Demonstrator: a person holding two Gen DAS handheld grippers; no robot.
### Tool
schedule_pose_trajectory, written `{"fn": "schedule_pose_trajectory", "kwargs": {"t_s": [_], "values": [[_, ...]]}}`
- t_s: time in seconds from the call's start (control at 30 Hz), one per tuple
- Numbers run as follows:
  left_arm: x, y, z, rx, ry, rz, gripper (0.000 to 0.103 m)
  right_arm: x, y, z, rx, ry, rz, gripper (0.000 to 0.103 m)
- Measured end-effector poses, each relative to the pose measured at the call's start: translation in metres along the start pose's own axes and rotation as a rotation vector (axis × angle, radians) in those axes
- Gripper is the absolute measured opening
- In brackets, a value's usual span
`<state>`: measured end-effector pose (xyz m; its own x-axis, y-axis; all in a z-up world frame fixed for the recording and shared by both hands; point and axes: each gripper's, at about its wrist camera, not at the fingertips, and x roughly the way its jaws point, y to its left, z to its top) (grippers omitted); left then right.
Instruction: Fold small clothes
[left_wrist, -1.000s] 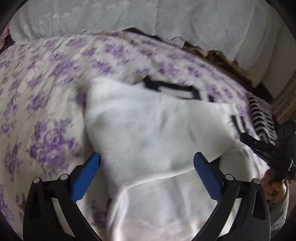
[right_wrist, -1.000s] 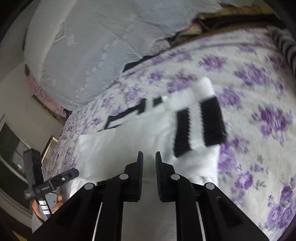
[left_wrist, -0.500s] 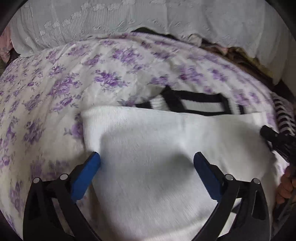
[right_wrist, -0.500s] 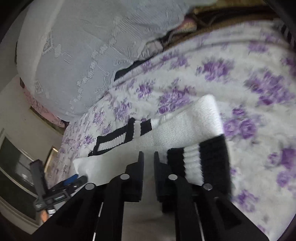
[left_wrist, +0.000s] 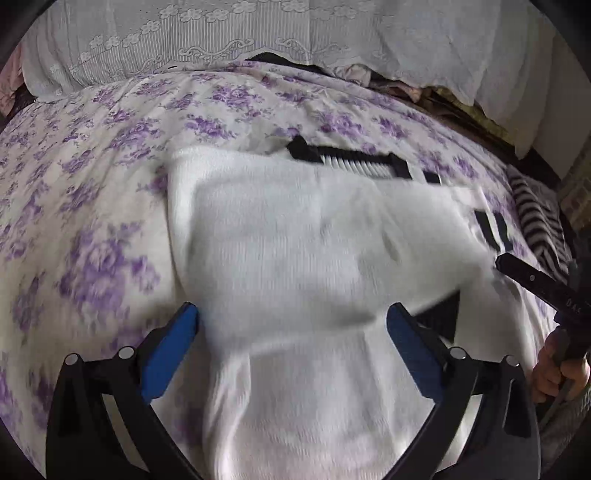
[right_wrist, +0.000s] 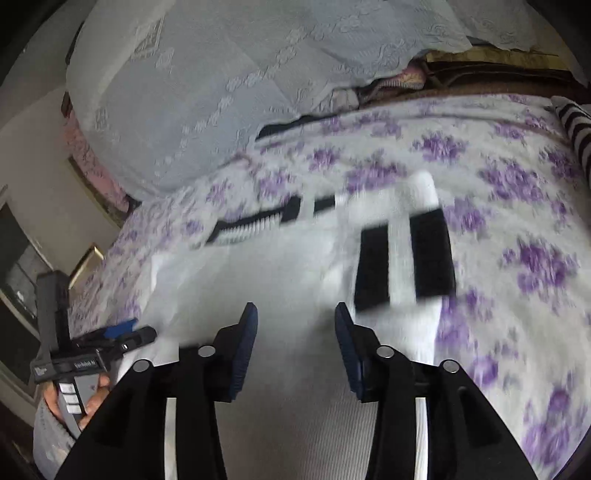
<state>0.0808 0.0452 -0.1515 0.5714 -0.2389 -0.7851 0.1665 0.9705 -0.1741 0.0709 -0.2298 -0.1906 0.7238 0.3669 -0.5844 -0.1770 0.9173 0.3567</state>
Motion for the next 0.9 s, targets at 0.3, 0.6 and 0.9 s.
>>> {"fn": "schedule_pose_trajectory", "kwargs": {"t_s": [0.3,0.6,0.9], "values": [[-0.020,-0.020,-0.062,0.057,0.078,0.000,0.098,-0.041,0.004,-0.050,-0.002,0.036,-0.015,0.053],[-0.056,-0.021,-0.118,0.131,0.087,-0.008,0.098,-0.097,0.009,-0.118,-0.103,0.070,-0.017,0.064],[-0.105,0.004,-0.172,0.068,0.082,-0.137,0.098,-0.159,-0.026,-0.154,0.031,-0.009,0.024,0.064]]}}
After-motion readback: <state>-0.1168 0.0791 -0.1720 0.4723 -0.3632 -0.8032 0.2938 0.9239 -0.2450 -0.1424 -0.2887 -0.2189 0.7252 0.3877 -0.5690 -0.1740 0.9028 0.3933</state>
